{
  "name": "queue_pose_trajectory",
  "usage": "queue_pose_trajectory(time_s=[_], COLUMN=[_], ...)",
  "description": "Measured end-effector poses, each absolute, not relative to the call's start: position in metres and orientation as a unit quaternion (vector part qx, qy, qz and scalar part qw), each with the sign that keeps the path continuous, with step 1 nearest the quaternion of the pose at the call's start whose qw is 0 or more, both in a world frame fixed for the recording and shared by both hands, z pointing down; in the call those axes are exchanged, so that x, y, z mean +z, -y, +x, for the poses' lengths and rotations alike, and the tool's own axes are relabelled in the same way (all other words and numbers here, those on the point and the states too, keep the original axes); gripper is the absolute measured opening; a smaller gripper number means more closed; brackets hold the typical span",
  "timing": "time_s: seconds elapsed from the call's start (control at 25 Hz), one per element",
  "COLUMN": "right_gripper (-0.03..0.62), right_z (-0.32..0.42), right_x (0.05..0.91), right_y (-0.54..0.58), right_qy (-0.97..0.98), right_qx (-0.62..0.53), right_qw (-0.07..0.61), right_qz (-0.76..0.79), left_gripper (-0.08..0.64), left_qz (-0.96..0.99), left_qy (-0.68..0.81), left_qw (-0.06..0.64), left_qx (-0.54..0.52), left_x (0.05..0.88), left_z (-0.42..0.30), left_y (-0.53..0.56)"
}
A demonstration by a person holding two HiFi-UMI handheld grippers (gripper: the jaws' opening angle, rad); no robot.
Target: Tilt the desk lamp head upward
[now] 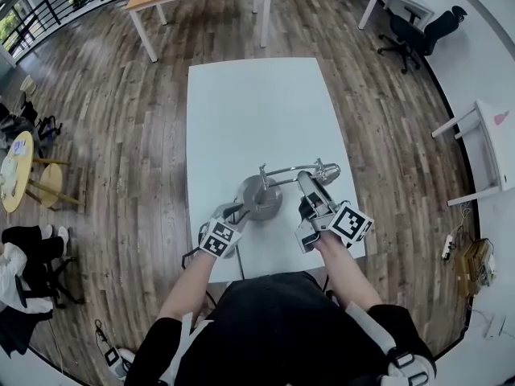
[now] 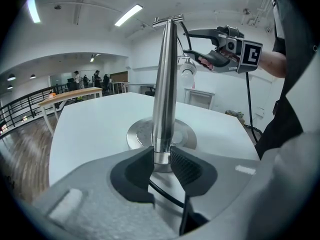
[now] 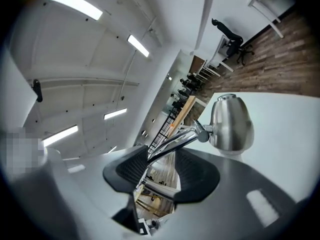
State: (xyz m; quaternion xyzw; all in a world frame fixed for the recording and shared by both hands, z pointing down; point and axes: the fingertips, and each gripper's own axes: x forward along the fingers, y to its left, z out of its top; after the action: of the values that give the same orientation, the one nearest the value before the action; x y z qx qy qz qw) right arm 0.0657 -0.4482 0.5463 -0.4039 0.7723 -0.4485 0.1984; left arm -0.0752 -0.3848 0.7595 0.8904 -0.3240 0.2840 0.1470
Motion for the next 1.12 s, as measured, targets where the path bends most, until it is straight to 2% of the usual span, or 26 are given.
queue_pose_trajectory(time_s=[0.4, 0.6, 1.12], right_gripper=[0.156, 0.143, 0.116], right_z=[0.059, 0.049, 0.030], right_x=[0.514, 0.501, 0.475], right_y=[0.449, 0.452, 0.446], right_qy=[-0.837, -0.851, -0.888], right_qx=[-0.319, -0.290, -0.186], right_qw=[0.099, 0.078, 0.029], right_qz=[-0.433, -0.431, -0.420], left_gripper=[0.098, 0.064, 0.066], left_qz=[0.892, 0.901, 0.905], left_qy=[0.323, 0.309, 0.310], left_qw=[0.136, 0.119, 0.122], left_qx=[0.286, 0.282, 0.263], left_x=[0.766, 0.766, 0.762], left_z=[-0.074, -0.074, -0.070], left_y=[0.386, 0.384, 0.383])
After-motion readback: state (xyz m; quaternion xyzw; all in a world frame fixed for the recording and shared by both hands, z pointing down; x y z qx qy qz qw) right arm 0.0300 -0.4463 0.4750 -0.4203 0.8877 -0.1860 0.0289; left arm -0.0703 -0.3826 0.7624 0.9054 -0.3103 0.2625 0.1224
